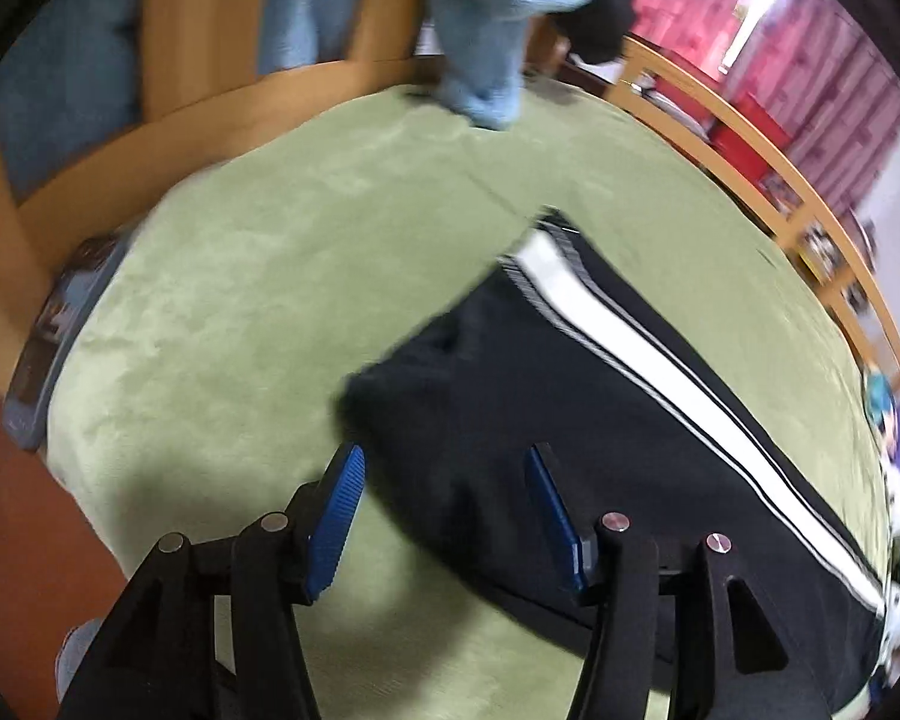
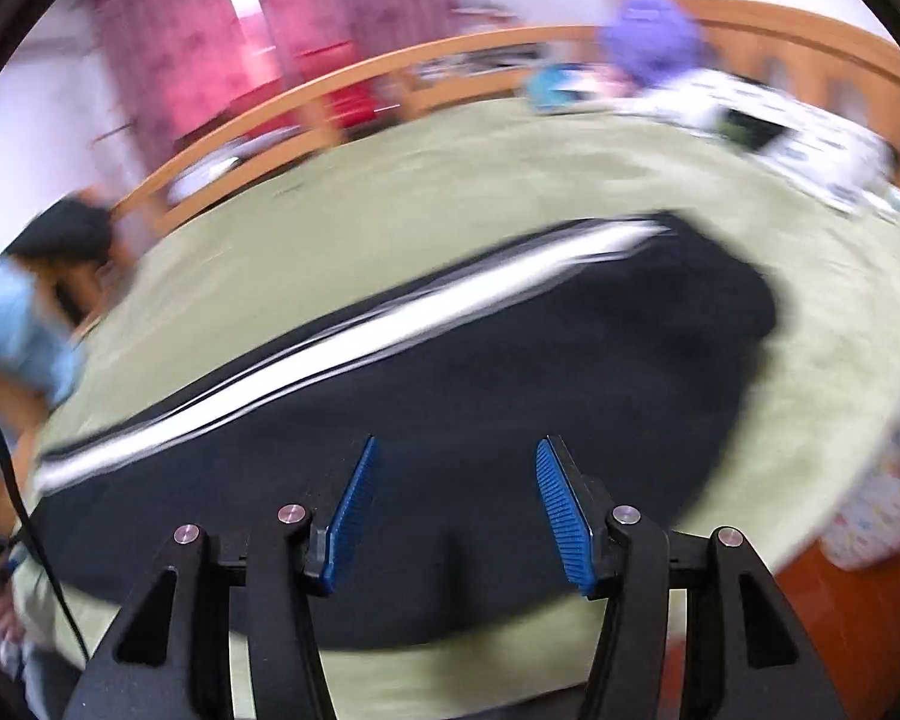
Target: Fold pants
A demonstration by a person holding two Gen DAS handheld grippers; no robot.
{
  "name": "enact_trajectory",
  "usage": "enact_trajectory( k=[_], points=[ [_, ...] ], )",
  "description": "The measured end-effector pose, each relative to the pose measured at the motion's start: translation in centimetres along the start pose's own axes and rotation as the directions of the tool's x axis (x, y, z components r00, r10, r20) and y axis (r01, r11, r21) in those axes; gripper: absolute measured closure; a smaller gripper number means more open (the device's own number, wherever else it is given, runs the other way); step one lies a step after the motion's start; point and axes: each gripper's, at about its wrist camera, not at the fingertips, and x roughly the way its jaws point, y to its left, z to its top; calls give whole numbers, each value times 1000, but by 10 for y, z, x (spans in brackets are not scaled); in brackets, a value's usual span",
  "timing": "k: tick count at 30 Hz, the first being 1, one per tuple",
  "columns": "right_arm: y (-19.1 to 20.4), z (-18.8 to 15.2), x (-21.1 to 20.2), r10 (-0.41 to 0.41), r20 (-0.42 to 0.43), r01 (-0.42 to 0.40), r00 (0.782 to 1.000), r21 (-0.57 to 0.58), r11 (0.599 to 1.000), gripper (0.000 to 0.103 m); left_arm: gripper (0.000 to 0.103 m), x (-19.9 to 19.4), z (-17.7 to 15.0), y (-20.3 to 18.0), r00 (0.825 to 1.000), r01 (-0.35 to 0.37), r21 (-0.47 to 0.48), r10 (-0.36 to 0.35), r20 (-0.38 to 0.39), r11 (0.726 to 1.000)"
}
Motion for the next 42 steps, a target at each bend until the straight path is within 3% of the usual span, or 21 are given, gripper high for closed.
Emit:
enact_trajectory(
  k=[3,6,7,8,9,13,16,17,18,20,24,27,32,35,36,38,40,42],
  points=[
    [74,-23,24,86,-76,-95,993,-122,988,48,51,11,5,7,999,52,-33,-52,6,998],
    [137,-44,42,152,-152,-181,977,-207,961,55,52,19,11,7,994,104,-41,-102,27,994],
    [157,-50,46,172,-171,-210,970,-235,949,56,59,26,14,3,995,100,-24,-99,14,995],
    [171,-55,49,186,-181,-229,966,-258,939,56,79,31,15,1,996,92,-15,-92,7,996],
    [190,-60,52,195,-189,-245,962,-291,925,56,86,34,17,0,994,112,-13,-112,-3,994],
    [229,-75,62,149,-178,-208,973,-380,901,56,91,25,25,8,982,188,-33,-188,27,982],
    [232,-87,78,102,-226,-188,969,-399,897,59,92,25,33,18,974,228,-62,-227,20,972],
    [234,-93,86,89,-255,-190,963,-405,894,80,92,28,34,19,971,238,-72,-238,8,969],
    [236,-97,90,79,-267,-188,961,-413,891,95,92,30,35,20,970,243,-73,-244,1,967],
    [239,-105,87,65,-252,-173,966,-435,884,97,92,30,39,22,964,264,-73,-265,-2,962],
    [233,-111,75,67,-283,-196,957,-457,868,98,92,25,39,27,955,295,-87,-295,9,952],
    [232,-106,50,109,-181,-181,977,-450,874,99,92,24,40,34,942,333,-108,-335,3,937],
    [226,-114,66,105,-269,-212,957,-407,888,98,92,47,32,38,963,254,-105,-261,-62,962],
    [229,-130,74,66,-276,-191,959,-455,870,96,89,55,33,42,961,250,-109,-260,-98,962],
    [225,-129,70,83,-282,-206,956,-440,874,95,85,51,34,42,958,253,-105,-264,-112,962],
    [222,-122,59,148,-318,-279,936,-416,865,76,76,41,36,41,958,246,-87,-256,-130,965],
    [222,-112,47,204,-319,-325,926,-393,860,71,67,23,35,37,972,211,-32,-213,-99,977],
    [217,-103,31,229,-265,-322,937,-396,860,71,67,7,34,30,975,214,30,-212,-63,976]
  ],
)
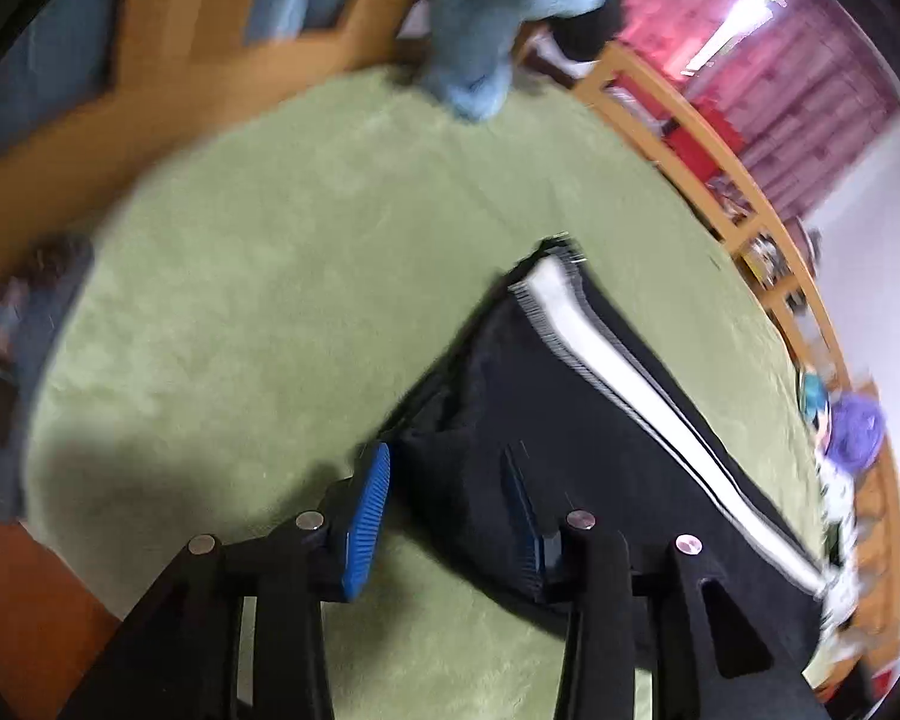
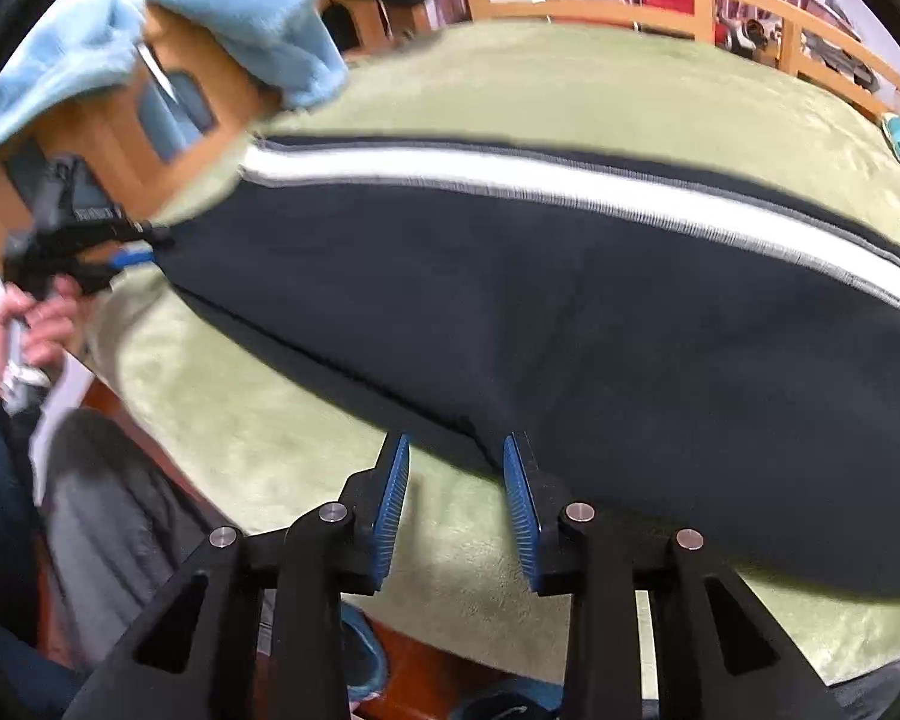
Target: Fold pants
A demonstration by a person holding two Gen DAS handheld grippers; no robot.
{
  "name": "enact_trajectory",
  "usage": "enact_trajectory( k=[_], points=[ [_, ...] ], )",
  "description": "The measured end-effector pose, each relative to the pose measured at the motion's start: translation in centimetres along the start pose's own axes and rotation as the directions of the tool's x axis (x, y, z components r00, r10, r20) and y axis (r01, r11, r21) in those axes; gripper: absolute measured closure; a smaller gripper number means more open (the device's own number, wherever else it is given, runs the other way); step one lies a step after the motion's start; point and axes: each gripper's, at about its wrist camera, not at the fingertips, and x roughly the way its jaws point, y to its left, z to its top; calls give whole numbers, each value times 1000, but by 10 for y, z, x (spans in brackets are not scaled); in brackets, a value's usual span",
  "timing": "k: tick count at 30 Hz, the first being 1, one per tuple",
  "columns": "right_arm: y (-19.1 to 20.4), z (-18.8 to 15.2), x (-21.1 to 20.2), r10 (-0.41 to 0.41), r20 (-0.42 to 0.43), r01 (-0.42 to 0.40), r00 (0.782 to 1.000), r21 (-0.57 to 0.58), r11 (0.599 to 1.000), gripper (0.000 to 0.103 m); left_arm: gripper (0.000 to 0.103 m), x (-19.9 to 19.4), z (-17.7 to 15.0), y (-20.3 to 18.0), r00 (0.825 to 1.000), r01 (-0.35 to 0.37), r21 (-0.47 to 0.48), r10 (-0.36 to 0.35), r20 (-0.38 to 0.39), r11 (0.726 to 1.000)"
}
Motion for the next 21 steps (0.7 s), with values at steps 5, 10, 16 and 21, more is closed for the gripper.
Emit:
enact_trajectory(
  k=[5,10,16,21],
  points=[
    [-26,7,-7,-69,65,63,995,85,994,71,51,-12,-6,-55,987,155,188,-159,6,970],
    [-37,-19,32,-83,-38,88,996,145,986,71,49,41,-29,-79,995,63,227,-43,-92,972],
    [-32,-28,19,-64,-34,68,997,124,990,71,49,55,-50,-69,987,-91,311,127,-98,946],
    [-53,-22,-3,-87,13,85,996,145,986,71,47,20,-45,-45,994,-50,187,66,-81,981]
  ],
)
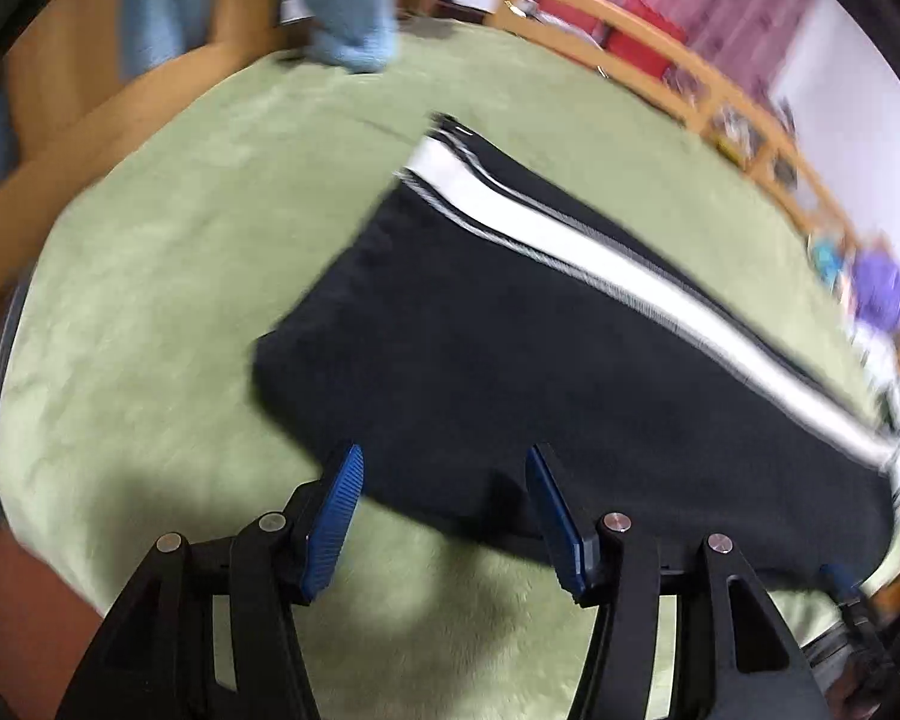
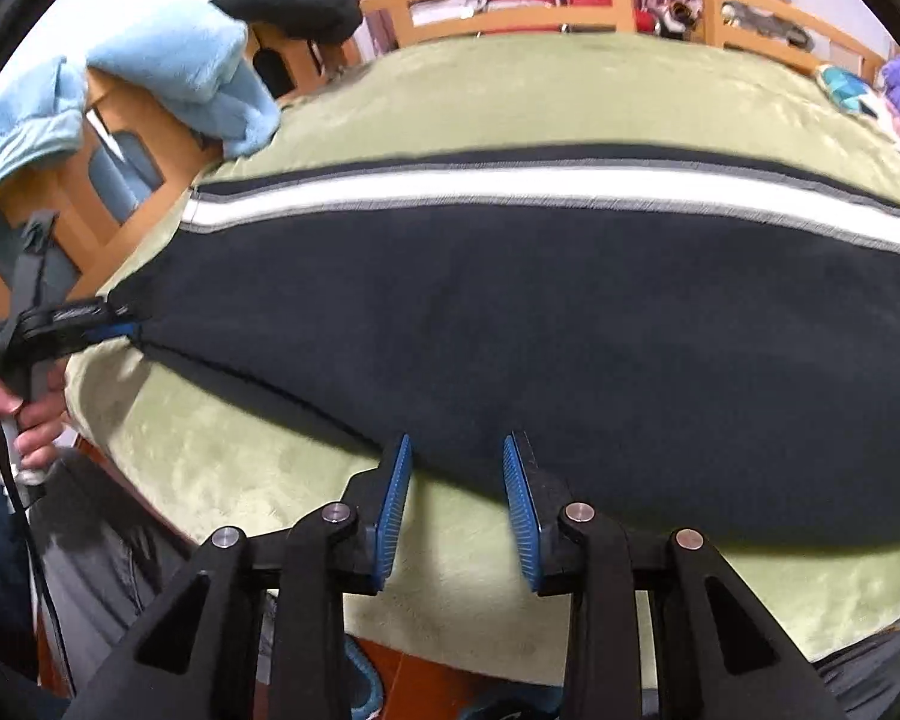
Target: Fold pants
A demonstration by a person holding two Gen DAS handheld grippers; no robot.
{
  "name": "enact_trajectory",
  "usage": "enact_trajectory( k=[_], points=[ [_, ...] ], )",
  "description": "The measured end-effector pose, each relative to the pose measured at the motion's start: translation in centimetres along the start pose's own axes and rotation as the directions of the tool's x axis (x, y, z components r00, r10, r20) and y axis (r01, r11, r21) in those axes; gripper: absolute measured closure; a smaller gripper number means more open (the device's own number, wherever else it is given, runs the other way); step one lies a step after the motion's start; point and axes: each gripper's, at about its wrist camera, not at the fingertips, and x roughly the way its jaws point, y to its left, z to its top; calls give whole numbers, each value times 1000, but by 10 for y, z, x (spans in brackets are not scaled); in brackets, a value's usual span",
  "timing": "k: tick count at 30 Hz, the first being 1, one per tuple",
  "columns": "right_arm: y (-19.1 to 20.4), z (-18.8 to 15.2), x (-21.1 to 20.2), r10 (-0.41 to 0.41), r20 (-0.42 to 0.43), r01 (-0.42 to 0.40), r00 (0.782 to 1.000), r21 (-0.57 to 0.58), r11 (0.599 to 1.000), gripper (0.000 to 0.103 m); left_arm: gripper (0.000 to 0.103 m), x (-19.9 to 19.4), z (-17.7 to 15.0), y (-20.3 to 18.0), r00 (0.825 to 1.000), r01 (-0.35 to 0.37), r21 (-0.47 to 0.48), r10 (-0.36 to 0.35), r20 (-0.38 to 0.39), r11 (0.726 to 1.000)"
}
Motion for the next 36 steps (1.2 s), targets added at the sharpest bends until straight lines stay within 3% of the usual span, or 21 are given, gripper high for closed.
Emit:
enact_trajectory(
  k=[3,7,11,12,15,16,19,20,24,27,31,36],
  points=[
    [-18,4,-2,-18,10,18,1000,45,999,71,46,-7,-8,34,999,25,-160,-19,35,987],
    [-42,7,-5,-35,9,34,999,111,993,71,46,21,-10,57,995,96,-297,-91,31,950],
    [-66,3,-18,-66,9,64,998,153,986,71,49,33,1,54,992,114,-308,-94,80,945],
    [-71,1,-22,-74,12,71,997,158,985,70,51,38,4,54,993,106,-326,-85,78,939],
    [-88,-6,-37,-81,31,74,996,195,978,68,75,47,11,53,995,90,-377,-66,78,922],
    [-89,-7,-38,-82,36,73,996,205,976,68,89,48,14,53,992,119,-380,-92,88,917],
    [-103,-15,-50,-101,57,84,993,246,966,68,92,29,20,48,984,160,-377,-119,130,912],
    [-110,-17,-55,-108,66,87,992,262,961,68,92,19,21,46,982,165,-364,-117,148,917],
    [-133,-18,-75,-126,115,86,985,304,949,68,92,-34,46,-19,969,129,-187,-84,231,974],
    [-152,-17,-93,-151,154,97,976,314,944,68,92,-77,60,-95,941,179,-9,-168,295,984],
    [-180,-22,-120,-163,226,78,960,342,936,68,92,-109,58,-195,925,183,179,-231,302,967],
    [-213,-40,-145,-206,255,95,945,389,917,67,92,-116,23,-326,916,228,392,-333,223,891]
  ],
)
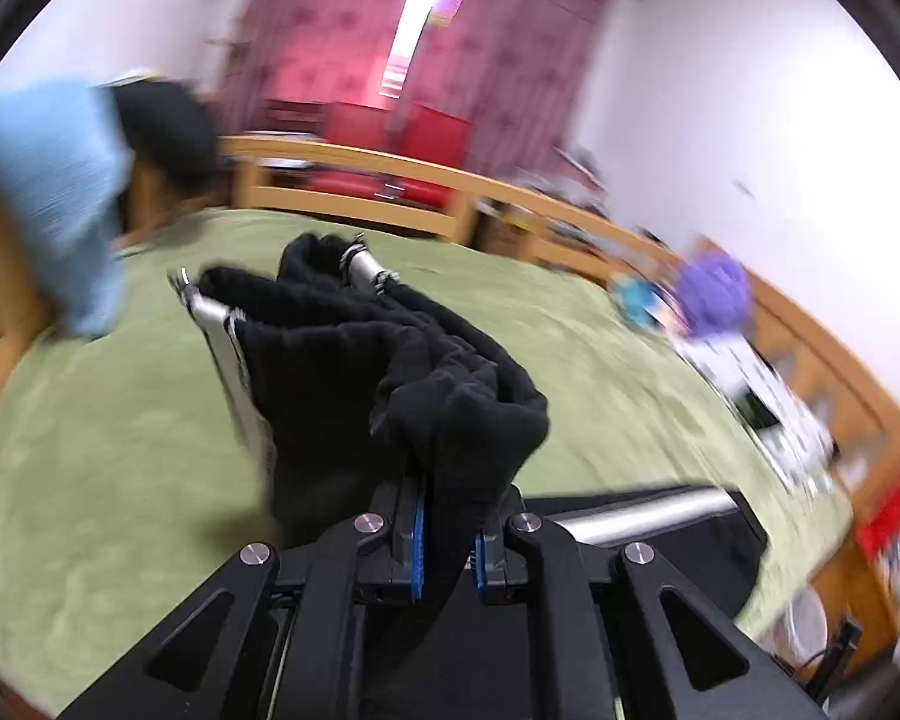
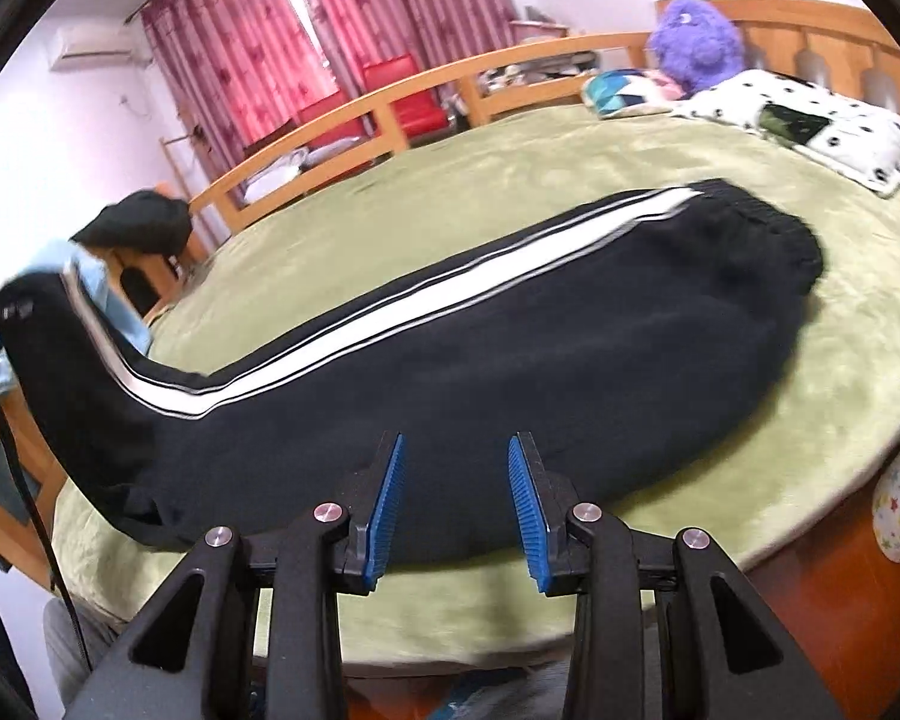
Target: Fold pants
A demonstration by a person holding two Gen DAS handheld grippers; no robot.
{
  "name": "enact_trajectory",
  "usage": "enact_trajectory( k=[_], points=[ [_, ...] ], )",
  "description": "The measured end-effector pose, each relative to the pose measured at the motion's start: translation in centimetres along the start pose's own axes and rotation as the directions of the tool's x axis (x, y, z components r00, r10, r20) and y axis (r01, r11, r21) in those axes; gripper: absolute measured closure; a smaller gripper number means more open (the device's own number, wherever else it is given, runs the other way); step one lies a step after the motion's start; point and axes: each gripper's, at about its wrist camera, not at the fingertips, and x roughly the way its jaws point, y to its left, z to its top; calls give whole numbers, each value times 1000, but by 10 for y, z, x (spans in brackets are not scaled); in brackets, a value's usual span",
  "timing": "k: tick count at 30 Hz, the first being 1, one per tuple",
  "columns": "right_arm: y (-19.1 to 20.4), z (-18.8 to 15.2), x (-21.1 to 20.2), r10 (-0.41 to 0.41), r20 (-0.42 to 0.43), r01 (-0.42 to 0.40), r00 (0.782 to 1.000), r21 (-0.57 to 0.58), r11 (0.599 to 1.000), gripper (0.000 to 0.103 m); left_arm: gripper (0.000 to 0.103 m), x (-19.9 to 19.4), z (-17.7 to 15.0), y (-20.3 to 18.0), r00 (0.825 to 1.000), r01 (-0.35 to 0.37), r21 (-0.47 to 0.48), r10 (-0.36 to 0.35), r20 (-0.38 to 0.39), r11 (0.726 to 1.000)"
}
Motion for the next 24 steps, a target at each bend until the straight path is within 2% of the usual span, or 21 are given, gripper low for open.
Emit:
enact_trajectory(
  k=[1,3,4,6,7,8,9,10,11,12,14,16,17,18,20,21,24],
  points=[
    [-8,-1,-5,-6,4,6,1000,8,1000,67,92,15,-6,-33,999,39,34,-38,-29,999],
    [-25,-5,-14,-20,6,19,1000,29,999,67,92,36,-19,-74,994,79,74,-73,-83,994],
    [-30,-8,-16,-25,4,25,1000,37,999,67,92,57,-36,-102,987,106,103,-92,-130,989],
    [-41,-15,-20,-39,-7,39,999,56,998,67,87,83,-61,-129,972,151,104,-129,-198,983],
    [-48,-19,-20,-44,-18,45,999,69,997,67,80,107,-82,-139,949,189,71,-163,-270,979],
    [-53,-22,-20,-44,-30,46,999,81,996,67,80,116,-96,-139,932,199,49,-174,-316,979],
    [-55,-24,-19,-43,-42,47,998,88,995,67,80,133,-114,-140,896,209,0,-191,-401,978],
    [-57,-26,-19,-42,-51,46,998,90,995,67,79,140,-122,-137,876,215,-30,-207,-435,976],
    [-57,-27,-19,-39,-56,44,998,90,995,67,78,141,-132,-132,857,232,-70,-239,-457,970],
    [-57,-28,-19,-33,-61,38,998,85,996,66,74,135,-139,-125,853,240,-81,-250,-457,967],
    [-52,-28,-16,-28,-72,32,997,56,998,66,50,122,-140,-115,865,244,-70,-250,-435,967],
    [-44,-23,-7,-15,-74,17,997,28,999,65,39,97,-135,-91,894,241,-74,-251,-372,968],
    [-41,-21,-3,0,-75,2,997,22,1000,65,37,90,-134,-79,907,224,-76,-237,-348,972],
    [-35,-17,3,21,-77,-19,997,19,1000,64,37,78,-131,-61,927,177,-72,-191,-322,981],
    [-18,-12,15,70,-81,-69,994,10,998,60,37,69,-125,-39,951,84,-64,-99,-294,994],
    [-6,-6,26,100,-84,-101,991,-3,995,60,37,63,-125,-25,957,41,-66,-58,-283,997],
    [23,7,54,158,-103,-161,982,-28,986,60,37,54,-128,10,963,-50,-91,23,-270,995]
  ],
)
